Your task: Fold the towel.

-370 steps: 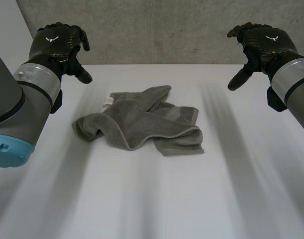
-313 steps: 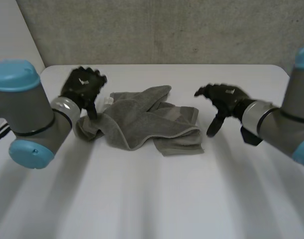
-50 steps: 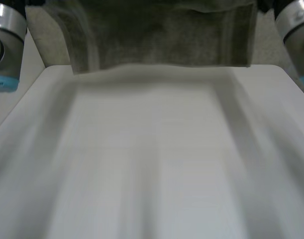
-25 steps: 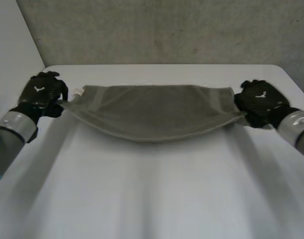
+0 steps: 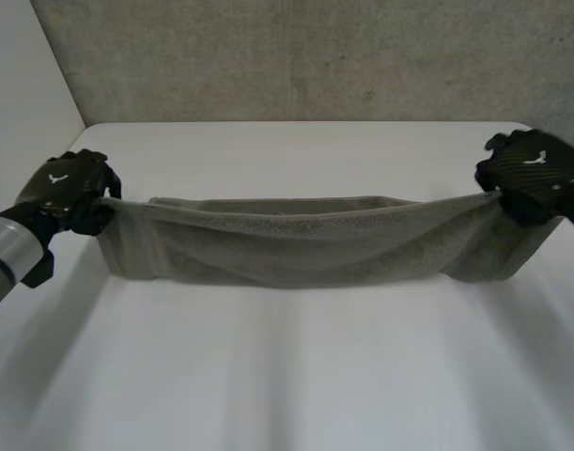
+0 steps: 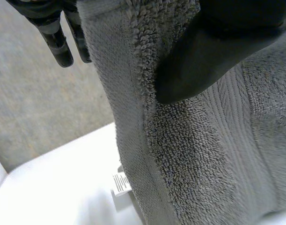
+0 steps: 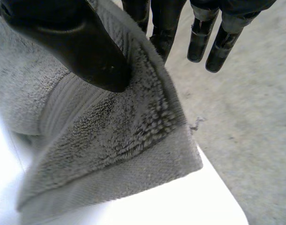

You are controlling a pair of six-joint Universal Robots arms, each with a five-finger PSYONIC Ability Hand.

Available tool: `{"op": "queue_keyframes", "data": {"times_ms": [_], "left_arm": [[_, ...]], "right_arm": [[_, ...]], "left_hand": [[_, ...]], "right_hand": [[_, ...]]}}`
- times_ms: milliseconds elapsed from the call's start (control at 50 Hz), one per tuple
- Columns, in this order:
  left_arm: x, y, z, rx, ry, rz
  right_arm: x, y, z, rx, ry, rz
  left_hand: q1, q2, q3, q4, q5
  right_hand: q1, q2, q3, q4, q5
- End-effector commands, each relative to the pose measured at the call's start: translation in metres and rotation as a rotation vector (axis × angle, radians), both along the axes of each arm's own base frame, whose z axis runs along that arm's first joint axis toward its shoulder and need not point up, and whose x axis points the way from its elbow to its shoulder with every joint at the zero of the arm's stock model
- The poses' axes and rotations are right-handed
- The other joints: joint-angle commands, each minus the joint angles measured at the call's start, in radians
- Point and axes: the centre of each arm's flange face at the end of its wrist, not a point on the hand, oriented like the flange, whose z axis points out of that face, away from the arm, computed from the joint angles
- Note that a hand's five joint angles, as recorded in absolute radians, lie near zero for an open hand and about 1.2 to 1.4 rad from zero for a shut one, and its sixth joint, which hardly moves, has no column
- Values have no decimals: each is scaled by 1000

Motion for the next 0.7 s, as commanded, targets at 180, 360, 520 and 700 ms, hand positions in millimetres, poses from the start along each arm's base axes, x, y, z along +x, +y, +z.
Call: {"op": "queue_keyframes", "data": {"times_ms": [180,360,520,700], "left_arm": [[-23,-77,-52,48,-40,41],[-37,-102,-72,42,-53,27],[-38,-110,-80,38,-60,44],[-39,-108,-80,41,-69,47]], "right_arm": [[30,-84,-62,-9,70,37],[43,-108,-80,-66,83,9],[56,-119,-96,-92,82,22],[57,-123,-108,-96,93,-10]], "left_hand": [[97,46,-52,-59,45],[97,46,-52,-59,45],[97,46,-52,-59,45],[-757,-808,-52,-59,-808]], "right_hand": [[79,58,-44,-76,43],[79,58,-44,-76,43],[79,58,-44,-76,43],[-1143,-1164,-44,-76,-1179]]}}
